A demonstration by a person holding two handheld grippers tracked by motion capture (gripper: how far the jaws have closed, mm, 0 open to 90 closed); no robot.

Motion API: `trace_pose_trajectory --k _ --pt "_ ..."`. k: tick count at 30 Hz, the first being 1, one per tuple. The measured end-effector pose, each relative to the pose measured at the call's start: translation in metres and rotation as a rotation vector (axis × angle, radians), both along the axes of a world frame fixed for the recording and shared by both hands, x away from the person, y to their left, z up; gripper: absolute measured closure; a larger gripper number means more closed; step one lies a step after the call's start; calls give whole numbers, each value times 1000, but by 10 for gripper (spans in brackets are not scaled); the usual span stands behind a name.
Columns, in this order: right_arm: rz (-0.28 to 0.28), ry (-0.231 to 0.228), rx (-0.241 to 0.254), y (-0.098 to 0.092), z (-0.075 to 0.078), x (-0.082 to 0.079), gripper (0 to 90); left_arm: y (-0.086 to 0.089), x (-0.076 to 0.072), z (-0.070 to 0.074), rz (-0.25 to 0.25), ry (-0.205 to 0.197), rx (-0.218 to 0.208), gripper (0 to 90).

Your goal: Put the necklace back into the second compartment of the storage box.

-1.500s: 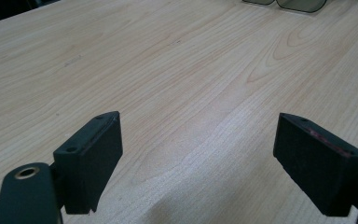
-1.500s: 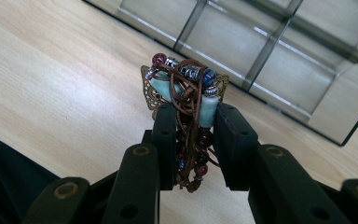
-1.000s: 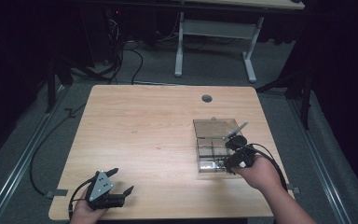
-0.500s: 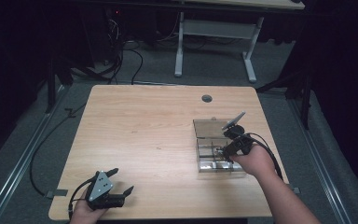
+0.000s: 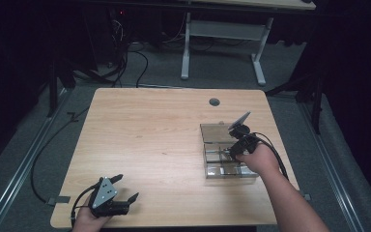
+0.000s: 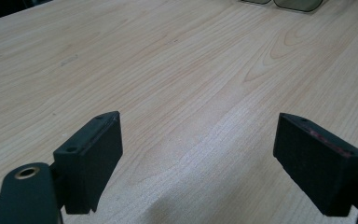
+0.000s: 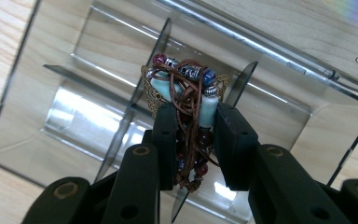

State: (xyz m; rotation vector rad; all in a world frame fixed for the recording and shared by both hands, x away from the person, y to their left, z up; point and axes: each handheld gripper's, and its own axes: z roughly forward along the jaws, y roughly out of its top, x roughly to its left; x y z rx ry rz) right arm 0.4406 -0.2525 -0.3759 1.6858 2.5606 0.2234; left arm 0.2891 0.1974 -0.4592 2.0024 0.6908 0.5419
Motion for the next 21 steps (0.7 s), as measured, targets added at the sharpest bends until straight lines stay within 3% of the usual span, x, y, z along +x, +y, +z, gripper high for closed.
trace_pose_trajectory --k 21 --pt "8 58 -63 12 -22 22 713 0 0 0 -4 1 0 161"
